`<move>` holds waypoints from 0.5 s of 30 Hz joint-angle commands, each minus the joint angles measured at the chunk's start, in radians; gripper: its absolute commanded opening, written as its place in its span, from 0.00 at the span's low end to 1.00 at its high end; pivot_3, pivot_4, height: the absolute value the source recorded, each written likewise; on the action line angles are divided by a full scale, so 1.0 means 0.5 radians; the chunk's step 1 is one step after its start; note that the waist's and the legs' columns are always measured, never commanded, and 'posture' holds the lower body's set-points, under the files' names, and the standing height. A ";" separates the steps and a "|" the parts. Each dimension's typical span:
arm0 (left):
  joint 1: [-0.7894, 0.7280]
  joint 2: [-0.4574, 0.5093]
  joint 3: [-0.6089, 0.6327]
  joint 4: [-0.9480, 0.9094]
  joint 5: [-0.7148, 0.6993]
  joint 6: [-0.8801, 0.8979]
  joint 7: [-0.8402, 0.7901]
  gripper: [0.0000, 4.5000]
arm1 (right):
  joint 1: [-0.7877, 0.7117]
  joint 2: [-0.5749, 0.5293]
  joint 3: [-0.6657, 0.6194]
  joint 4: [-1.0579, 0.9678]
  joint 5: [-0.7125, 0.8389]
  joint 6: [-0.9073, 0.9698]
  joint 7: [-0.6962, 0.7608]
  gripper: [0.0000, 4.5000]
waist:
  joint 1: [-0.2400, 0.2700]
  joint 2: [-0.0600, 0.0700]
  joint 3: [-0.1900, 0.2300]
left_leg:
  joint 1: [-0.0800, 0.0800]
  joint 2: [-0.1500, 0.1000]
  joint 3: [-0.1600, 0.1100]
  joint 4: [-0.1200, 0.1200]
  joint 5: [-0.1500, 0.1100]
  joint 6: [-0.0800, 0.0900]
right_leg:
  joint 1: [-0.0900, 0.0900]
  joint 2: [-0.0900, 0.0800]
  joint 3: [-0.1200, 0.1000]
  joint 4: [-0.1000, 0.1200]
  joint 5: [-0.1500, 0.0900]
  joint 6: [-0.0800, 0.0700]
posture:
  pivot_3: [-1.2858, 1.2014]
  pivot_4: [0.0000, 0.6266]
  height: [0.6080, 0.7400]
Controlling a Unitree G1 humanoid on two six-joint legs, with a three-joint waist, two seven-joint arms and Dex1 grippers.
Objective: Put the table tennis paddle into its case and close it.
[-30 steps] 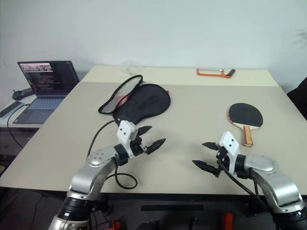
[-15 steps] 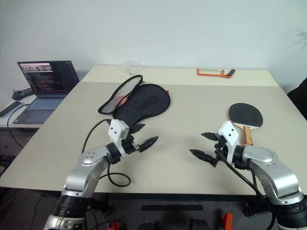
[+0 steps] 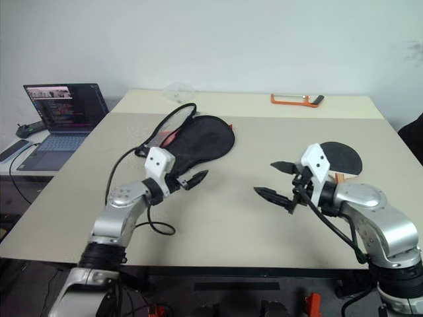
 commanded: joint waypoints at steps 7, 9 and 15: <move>-0.222 0.045 -0.013 0.404 0.140 -0.186 0.009 1.00 | 0.073 0.077 0.046 -0.058 -0.025 -0.083 -0.076 0.99 | -0.005 0.000 0.000 | -0.001 0.000 0.000 0.000 0.001 -0.002 | -0.001 0.000 0.000 0.001 0.000 0.000 | 0.52 0.24 1.00; -0.271 0.063 -0.005 0.552 0.153 -0.225 -0.006 1.00 | 0.070 0.090 0.057 -0.055 -0.028 -0.087 -0.088 0.99 | -0.008 0.000 0.000 | -0.001 0.000 -0.001 0.000 0.000 -0.001 | -0.001 0.000 -0.001 0.002 0.000 0.000 | 0.52 0.24 1.00; -0.457 0.110 -0.080 1.033 0.320 -0.490 0.021 1.00 | 0.069 0.094 0.071 -0.039 -0.037 -0.111 -0.090 0.99 | -0.010 0.000 0.000 | -0.001 -0.001 0.000 0.000 0.000 -0.001 | -0.002 0.000 -0.001 0.002 0.000 0.000 | 0.52 0.24 1.00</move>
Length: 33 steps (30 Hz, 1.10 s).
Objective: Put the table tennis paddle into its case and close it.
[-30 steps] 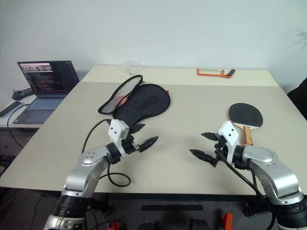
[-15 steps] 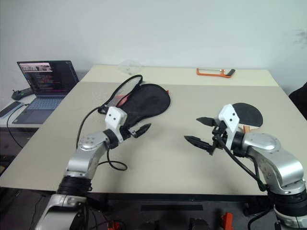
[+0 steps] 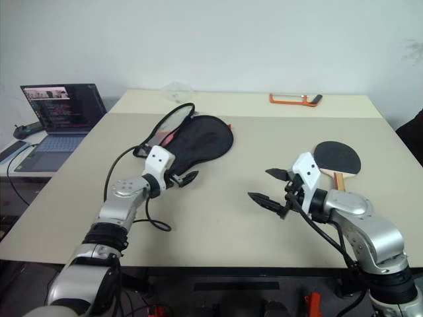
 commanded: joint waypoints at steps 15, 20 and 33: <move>-0.282 0.062 -0.036 0.729 0.247 -0.446 0.120 0.92 | 0.079 -0.013 -0.095 -0.075 0.006 -0.054 -0.050 1.00 | -0.004 0.000 0.000 | -0.001 0.000 0.001 0.000 -0.001 0.002 | -0.002 0.000 0.001 0.003 0.000 0.000 | 0.52 0.24 1.00; -0.278 0.076 -0.034 0.787 0.244 -0.448 0.071 0.54 | 0.082 -0.011 -0.108 -0.082 0.012 -0.048 -0.067 1.00 | -0.013 0.000 0.000 | 0.001 0.000 0.002 0.000 -0.001 0.003 | -0.002 0.001 0.002 0.005 0.000 0.000 | 0.52 0.24 1.00; -0.296 0.101 0.089 0.713 0.146 -0.358 0.112 0.01 | 0.055 -0.031 -0.172 -0.052 0.016 -0.038 -0.090 1.00 | -0.014 -0.002 -0.001 | -0.002 0.001 0.014 0.002 -0.001 0.003 | -0.019 0.000 0.008 0.026 0.000 0.000 | 0.52 0.24 1.00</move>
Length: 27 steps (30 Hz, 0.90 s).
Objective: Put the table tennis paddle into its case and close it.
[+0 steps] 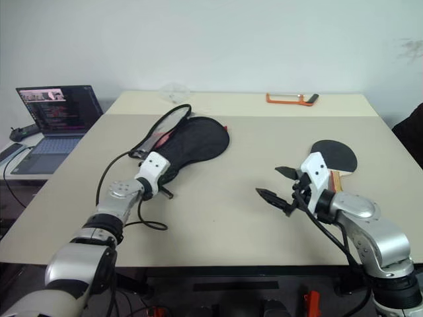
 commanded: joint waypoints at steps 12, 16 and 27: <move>0.405 -0.614 -0.024 -1.754 -0.420 1.231 0.124 0.01 | 0.008 -0.082 -0.126 -0.048 0.037 -0.006 0.030 1.00 | 0.026 -0.001 0.000 | -0.009 -0.001 -0.002 0.009 0.002 -0.002 | -0.001 -0.002 -0.002 0.000 0.000 0.000 | 0.52 0.24 1.00; 0.443 -0.714 -0.118 -1.780 -0.375 1.301 0.184 0.01 | 0.038 -0.116 -0.148 -0.065 0.043 -0.003 0.044 1.00 | 0.005 -0.001 0.000 | -0.002 0.000 0.002 0.007 0.001 0.001 | 0.000 -0.001 0.001 0.004 0.000 0.000 | 0.52 0.24 1.00; 0.368 -0.896 -0.040 -1.703 -0.467 1.247 0.332 0.12 | 0.103 -0.134 -0.175 -0.101 0.057 0.002 0.019 1.00 | 0.014 -0.002 0.000 | -0.002 -0.001 0.004 0.007 0.002 0.001 | 0.002 -0.002 0.001 0.003 0.000 0.001 | 0.52 0.24 1.00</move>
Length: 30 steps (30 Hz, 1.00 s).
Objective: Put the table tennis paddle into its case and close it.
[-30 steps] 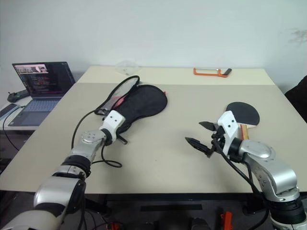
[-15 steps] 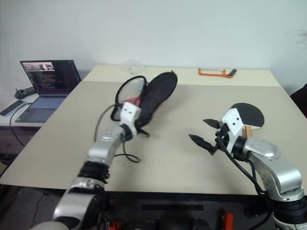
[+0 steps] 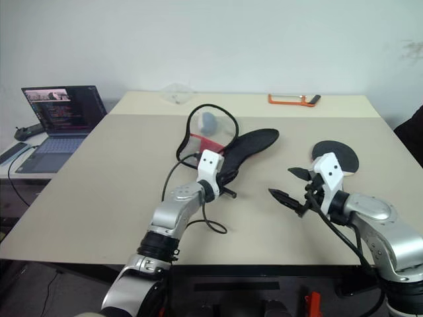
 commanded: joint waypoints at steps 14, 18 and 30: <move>0.067 0.346 0.230 -0.441 -0.372 0.010 -0.405 0.79 | -0.189 0.138 -0.075 0.081 0.058 0.141 -0.257 1.00 | -0.012 0.000 0.000 | 0.003 0.002 0.003 -0.003 0.003 -0.004 | -0.001 0.001 0.003 0.000 0.000 0.000 | 0.52 0.24 1.00; 0.090 0.587 0.402 -0.477 -0.517 0.008 -0.579 0.79 | -0.306 0.234 -0.008 0.178 0.017 0.256 -0.406 1.00 | -0.007 0.000 0.000 | 0.003 0.002 0.004 -0.004 0.002 -0.003 | -0.001 0.001 0.004 0.000 0.000 0.000 | 0.52 0.24 1.00; 0.233 1.018 0.559 -0.455 -0.654 -0.035 -0.935 0.79 | -0.621 0.810 0.343 0.658 -0.286 0.268 -0.766 1.00 | -0.003 0.000 0.000 | 0.002 0.001 0.001 -0.007 0.003 -0.006 | -0.004 0.000 0.003 -0.002 0.000 -0.001 | 0.52 0.24 1.00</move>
